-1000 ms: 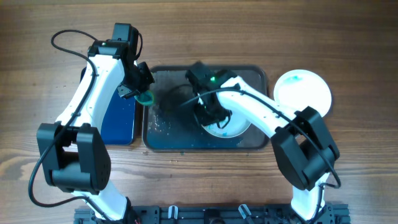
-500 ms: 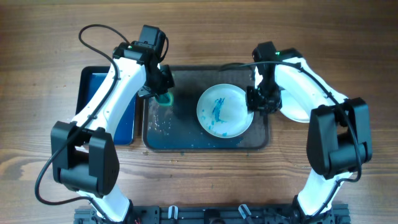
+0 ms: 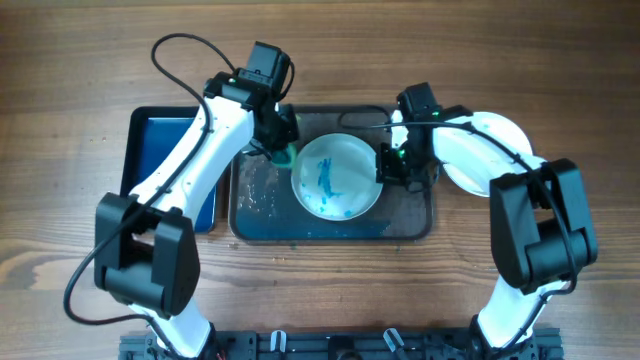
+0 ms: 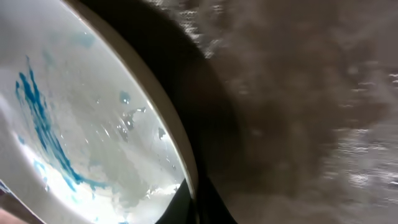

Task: Clean dirty plates on tray and stack at the side
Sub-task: 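Scrub the third plate with the sponge in the left gripper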

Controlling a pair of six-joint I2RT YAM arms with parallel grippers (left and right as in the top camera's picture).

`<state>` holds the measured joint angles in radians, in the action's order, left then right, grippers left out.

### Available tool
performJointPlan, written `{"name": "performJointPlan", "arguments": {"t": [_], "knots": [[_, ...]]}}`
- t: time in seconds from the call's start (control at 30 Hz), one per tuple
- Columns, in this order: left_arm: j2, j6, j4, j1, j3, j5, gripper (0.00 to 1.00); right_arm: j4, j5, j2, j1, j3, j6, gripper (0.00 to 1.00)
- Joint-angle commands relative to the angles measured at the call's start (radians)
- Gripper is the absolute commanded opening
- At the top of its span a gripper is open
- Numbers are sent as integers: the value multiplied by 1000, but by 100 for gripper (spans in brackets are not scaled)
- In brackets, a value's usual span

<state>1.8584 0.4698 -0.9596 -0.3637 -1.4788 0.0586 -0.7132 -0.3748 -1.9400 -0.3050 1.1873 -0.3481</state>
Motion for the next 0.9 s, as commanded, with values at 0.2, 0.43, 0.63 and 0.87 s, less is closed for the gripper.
{"name": "performJointPlan", "arguments": {"t": [0.2,0.43,0.63,0.87], "knots": [[189,125,-14,-111,-10,10,4,79,63,-8,-84,11,-201,4],[259,156,30,-184,93,53,4,87,63,-8,-85,11,-190,4],[254,-205,187,-167,95,362,4,89,59,-8,-85,11,-176,4],[254,414,-30,34,85,-279,4,85,59,-8,-85,11,-171,4]]}}
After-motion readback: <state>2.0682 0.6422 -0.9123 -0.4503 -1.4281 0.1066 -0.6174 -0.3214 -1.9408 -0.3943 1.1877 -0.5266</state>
